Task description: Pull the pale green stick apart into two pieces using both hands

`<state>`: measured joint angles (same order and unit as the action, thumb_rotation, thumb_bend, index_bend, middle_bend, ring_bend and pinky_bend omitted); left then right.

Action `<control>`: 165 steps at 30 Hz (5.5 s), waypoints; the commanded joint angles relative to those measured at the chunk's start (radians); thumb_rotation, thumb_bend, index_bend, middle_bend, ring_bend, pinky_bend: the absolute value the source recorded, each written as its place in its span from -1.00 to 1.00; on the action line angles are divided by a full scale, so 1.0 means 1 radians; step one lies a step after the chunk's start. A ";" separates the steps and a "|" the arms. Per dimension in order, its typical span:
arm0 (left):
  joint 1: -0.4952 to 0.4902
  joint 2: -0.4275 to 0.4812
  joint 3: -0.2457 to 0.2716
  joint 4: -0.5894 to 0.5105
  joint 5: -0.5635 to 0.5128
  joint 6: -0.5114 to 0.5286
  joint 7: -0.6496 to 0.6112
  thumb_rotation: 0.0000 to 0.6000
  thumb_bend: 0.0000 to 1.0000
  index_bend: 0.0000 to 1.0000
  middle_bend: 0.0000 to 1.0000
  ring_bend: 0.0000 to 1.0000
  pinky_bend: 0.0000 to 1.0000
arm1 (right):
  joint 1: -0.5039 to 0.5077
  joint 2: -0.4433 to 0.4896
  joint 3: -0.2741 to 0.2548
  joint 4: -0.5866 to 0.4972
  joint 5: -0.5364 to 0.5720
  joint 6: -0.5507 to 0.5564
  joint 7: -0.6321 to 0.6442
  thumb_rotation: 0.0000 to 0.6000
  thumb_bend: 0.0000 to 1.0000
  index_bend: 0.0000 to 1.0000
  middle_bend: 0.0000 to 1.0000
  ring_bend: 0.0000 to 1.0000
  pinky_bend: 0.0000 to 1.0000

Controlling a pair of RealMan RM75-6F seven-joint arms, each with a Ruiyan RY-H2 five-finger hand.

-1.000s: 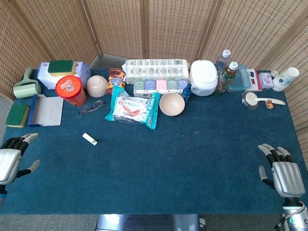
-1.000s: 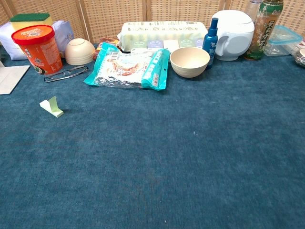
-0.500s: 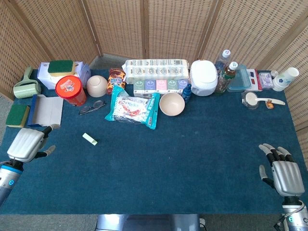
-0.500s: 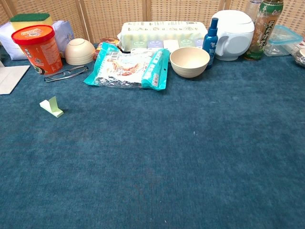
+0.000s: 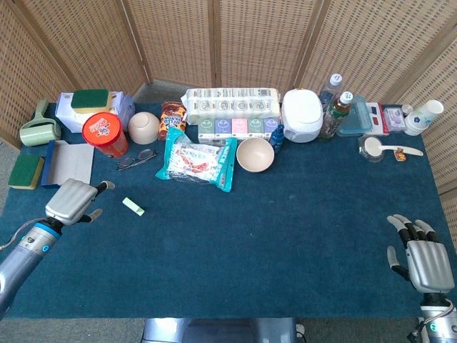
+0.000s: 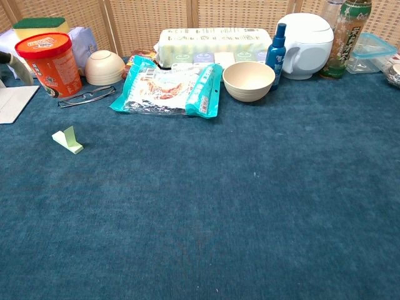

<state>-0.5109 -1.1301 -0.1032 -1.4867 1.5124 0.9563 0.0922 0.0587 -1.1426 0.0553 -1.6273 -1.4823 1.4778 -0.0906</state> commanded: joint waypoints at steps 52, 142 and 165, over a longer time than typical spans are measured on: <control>-0.110 -0.358 0.039 0.305 -0.127 -0.041 0.161 1.00 -0.45 -0.27 0.92 0.87 0.80 | -0.058 -0.013 -0.008 0.058 0.014 0.042 0.089 1.00 0.04 -0.60 -0.53 -0.42 -0.65; -0.147 -0.384 0.031 0.348 -0.211 -0.071 0.211 1.00 -0.45 -0.18 0.90 0.84 0.80 | -0.096 -0.025 -0.003 0.064 0.011 0.065 0.125 1.00 0.04 -0.60 -0.53 -0.41 -0.65; -0.152 -0.412 0.032 0.358 -0.226 -0.078 0.209 1.00 -0.45 -0.10 0.90 0.85 0.80 | -0.104 -0.027 -0.002 0.070 0.011 0.074 0.129 1.00 0.04 -0.60 -0.53 -0.41 -0.65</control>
<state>-0.6630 -1.5417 -0.0712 -1.1283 1.2859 0.8787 0.3016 -0.0449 -1.1698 0.0536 -1.5571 -1.4709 1.5517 0.0388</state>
